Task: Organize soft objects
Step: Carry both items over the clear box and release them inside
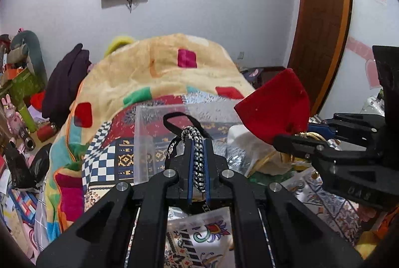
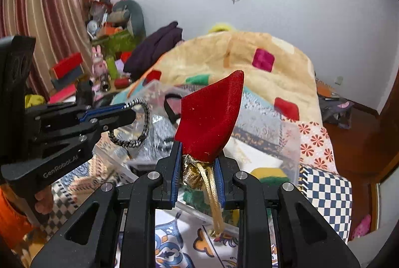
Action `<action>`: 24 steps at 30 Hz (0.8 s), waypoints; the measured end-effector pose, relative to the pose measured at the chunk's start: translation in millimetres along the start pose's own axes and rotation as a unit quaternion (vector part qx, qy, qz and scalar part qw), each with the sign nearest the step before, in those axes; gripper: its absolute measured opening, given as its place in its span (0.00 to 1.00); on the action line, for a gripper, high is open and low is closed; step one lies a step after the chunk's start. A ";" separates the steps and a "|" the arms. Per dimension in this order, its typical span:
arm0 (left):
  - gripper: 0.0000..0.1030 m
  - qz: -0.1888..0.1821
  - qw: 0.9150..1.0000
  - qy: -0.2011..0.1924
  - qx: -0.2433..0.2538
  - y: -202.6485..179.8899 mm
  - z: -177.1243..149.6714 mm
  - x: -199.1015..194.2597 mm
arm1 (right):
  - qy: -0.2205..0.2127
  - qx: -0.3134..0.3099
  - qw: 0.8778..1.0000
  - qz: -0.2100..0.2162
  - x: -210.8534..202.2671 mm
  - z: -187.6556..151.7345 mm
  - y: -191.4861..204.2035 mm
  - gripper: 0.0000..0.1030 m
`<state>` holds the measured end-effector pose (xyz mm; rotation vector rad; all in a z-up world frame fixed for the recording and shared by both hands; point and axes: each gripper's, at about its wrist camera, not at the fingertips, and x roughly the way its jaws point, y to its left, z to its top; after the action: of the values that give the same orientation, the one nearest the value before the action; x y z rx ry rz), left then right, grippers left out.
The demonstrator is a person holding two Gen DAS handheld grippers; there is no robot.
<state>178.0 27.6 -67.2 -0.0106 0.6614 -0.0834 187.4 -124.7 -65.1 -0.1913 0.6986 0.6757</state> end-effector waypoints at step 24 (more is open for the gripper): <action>0.54 -0.004 1.000 0.001 -0.019 12.2 -7.7 -23.6 | -0.038 -0.012 0.999 -0.036 -30.6 8.2 1.9 0.69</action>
<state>155.7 41.9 -59.2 -0.0502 0.6655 -0.0787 173.2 -135.6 -38.9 -0.2115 0.6085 0.6198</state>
